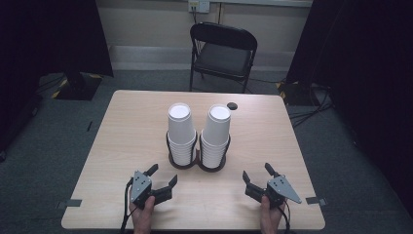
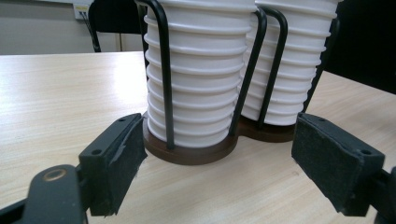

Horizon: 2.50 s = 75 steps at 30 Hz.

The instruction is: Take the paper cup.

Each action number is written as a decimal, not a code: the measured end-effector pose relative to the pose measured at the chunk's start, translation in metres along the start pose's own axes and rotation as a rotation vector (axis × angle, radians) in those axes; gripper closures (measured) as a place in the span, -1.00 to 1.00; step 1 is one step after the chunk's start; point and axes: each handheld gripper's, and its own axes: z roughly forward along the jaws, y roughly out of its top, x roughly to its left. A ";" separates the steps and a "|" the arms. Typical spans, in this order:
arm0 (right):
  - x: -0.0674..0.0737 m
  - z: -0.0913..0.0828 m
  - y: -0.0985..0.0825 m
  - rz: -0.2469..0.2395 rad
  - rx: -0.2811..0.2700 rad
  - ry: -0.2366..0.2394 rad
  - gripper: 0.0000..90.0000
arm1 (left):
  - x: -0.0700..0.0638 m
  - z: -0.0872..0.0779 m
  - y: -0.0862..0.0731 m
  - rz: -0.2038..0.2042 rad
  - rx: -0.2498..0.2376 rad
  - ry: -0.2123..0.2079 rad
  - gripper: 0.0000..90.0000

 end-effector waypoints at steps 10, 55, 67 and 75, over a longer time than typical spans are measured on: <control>-0.001 0.001 0.000 -0.002 0.006 0.021 -0.71 | 0.004 0.000 0.003 -0.028 0.022 -0.073 -0.64; 0.001 -0.002 0.000 0.018 -0.004 0.060 -0.67 | -0.039 0.031 0.093 0.112 -0.002 -0.268 -0.52; 0.001 -0.001 0.000 0.013 0.003 0.061 -0.66 | -0.049 0.044 0.112 0.164 0.025 -0.301 -0.49; 0.001 -0.001 0.000 0.010 0.002 0.071 -0.67 | -0.053 0.050 0.124 0.186 0.024 -0.298 -0.50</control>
